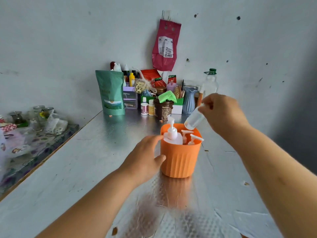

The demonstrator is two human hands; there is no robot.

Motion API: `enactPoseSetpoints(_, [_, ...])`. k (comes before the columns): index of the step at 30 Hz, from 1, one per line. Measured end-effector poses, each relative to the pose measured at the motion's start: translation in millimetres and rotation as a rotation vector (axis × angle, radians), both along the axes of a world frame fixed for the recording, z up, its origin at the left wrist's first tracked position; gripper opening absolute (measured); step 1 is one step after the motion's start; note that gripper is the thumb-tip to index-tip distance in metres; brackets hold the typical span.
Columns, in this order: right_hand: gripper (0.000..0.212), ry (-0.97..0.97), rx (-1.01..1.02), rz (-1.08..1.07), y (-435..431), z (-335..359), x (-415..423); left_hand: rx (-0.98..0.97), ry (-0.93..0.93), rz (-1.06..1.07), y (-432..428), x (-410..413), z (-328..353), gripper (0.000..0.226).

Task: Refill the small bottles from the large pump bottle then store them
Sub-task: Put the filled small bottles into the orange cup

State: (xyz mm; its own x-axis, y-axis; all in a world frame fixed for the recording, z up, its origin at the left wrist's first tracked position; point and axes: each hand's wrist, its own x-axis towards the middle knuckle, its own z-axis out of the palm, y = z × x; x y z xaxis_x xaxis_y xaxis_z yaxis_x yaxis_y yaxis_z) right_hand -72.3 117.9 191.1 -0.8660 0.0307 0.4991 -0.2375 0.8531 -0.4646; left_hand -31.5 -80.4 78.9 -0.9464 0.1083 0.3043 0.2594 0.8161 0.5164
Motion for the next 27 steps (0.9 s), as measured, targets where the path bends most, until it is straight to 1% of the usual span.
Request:
enactPoseSetpoints(5, [0.023, -0.153, 0.172, 0.011, -1.6, -18.3, -17.2, -0.056, -0.007, -0.002, 11.2, 2.7, 3.3, 0.063])
enactPoseSetpoints(10, [0.023, -0.235, 0.225, 0.031, -6.0, -31.2, -22.7, -0.078, -0.017, 0.011, 14.0, 3.7, 4.5, 0.065])
enactPoseSetpoints(16, [0.031, -0.234, 0.158, 0.037, -6.9, -39.8, -27.2, -0.081, -0.027, 0.026, 16.5, 0.6, 0.8, 0.07])
enactPoseSetpoints(20, [0.032, -0.251, 0.117, 0.052, -9.7, -42.6, -30.0, -0.088, -0.039, 0.023, 17.9, 1.3, 0.5, 0.073])
enactPoseSetpoints(23, [0.034, -0.292, 0.137, 0.015, -6.2, -46.9, -29.8, -0.093, -0.049, 0.026, 17.3, 0.7, 0.5, 0.074])
enactPoseSetpoints(27, [0.049, -0.368, 0.068, 0.031, -6.3, -57.4, -27.6, -0.08, -0.06, 0.036, 19.1, 0.1, 1.7, 0.072])
